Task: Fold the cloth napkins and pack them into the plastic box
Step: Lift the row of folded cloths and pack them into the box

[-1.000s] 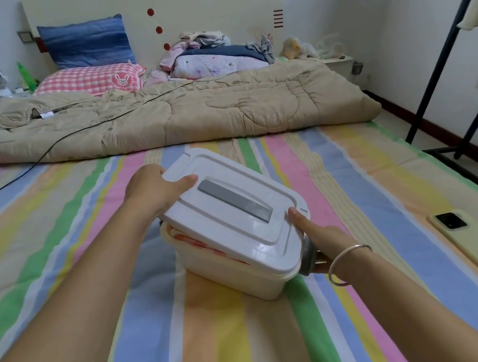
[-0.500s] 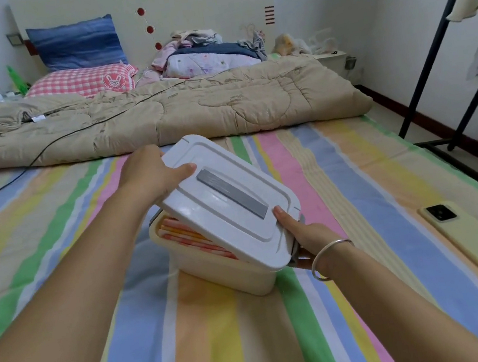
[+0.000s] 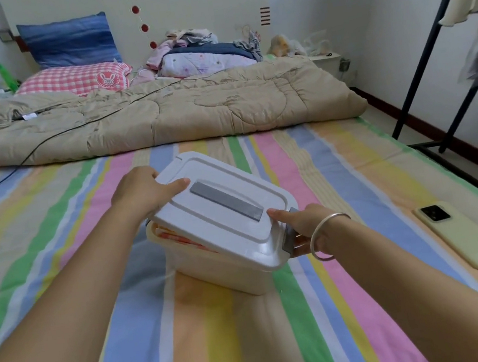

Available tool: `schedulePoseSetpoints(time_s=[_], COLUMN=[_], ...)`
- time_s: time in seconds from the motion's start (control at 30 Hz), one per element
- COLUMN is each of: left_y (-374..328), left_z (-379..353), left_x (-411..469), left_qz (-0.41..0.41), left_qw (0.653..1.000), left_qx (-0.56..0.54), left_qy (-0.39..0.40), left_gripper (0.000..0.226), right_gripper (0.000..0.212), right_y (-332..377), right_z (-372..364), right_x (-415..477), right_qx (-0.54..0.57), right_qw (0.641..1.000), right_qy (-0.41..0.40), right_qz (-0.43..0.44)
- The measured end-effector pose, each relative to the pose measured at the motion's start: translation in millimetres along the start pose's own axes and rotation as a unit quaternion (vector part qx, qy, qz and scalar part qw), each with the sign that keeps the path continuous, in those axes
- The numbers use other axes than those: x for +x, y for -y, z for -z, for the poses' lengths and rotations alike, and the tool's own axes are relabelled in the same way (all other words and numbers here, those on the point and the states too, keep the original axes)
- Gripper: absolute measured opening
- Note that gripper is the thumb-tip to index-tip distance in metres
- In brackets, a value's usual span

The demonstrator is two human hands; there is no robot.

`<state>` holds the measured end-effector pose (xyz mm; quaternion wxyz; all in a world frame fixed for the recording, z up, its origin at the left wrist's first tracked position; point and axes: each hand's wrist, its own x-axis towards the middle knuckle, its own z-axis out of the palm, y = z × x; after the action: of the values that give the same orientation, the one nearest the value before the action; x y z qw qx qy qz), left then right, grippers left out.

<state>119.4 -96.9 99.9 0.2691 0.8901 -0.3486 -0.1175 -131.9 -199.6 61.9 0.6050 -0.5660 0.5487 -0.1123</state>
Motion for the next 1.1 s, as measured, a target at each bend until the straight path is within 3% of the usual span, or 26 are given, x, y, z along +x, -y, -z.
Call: schedulePoseSetpoints(time_s=[0.1,0.2,0.3,0.43,0.5,0.57,0.67,0.77,0.87,1.0,1.1], left_y=[7.8,15.2,22.9,25.9,28.8,31.5,31.8,34.8,40.6,46.6,55.5], left_z=[3.8,5.1,-1.3,-7.7,-10.8,-14.4,-17.6,-20.0,-26.9,-41.6,-53.2], left_x=[0.5,-2.0,-5.2,-15.7,-21.0,-27.1,-33.4,-31.8,-29.4,-27.8,-24.2], left_qz=[0.061,0.153,0.185,0.188,0.188,0.192,0.2,0.21,0.216,0.204,0.205], left_qw=[0.995,0.967,0.94,0.933,0.933,0.934,0.933,0.932,0.933,0.942,0.941], left_qx=[-0.052,-0.103,-0.183,-0.182,-0.179,-0.18,-0.192,-0.2,-0.2,-0.203,-0.223], left_qy=[0.056,0.178,0.222,0.247,0.248,0.241,0.228,0.219,0.208,0.175,0.151], left_gripper=[0.094,0.121,0.095,0.075,0.076,0.079,0.078,0.079,0.08,0.074,0.086], right_gripper=[0.048,0.044,0.044,0.046,0.059,0.068,0.055,0.069,0.071,0.07,0.068], right_y=[0.3,3.0,6.0,9.3,13.3,26.3,57.5,73.2,64.4,50.3,46.5], right_z=[-1.2,-0.7,2.8,18.0,20.6,10.5,-38.0,-86.2,-99.2,-97.4,-101.3], right_x=[-0.5,-0.5,1.6,5.5,12.3,23.1,34.7,51.4,62.8,77.6,85.4], right_qx=[-0.011,-0.028,-0.056,-0.125,-0.232,-0.358,-0.403,-0.465,-0.499,-0.505,-0.506], right_qw=[1.0,1.0,0.998,0.992,0.972,0.92,0.867,0.852,0.831,0.812,0.8], right_qy=[-0.004,-0.01,-0.017,-0.009,-0.026,-0.103,-0.117,-0.1,-0.152,-0.183,-0.205], right_qz=[0.001,0.006,0.007,-0.001,0.028,0.125,0.267,0.218,0.192,0.228,0.248])
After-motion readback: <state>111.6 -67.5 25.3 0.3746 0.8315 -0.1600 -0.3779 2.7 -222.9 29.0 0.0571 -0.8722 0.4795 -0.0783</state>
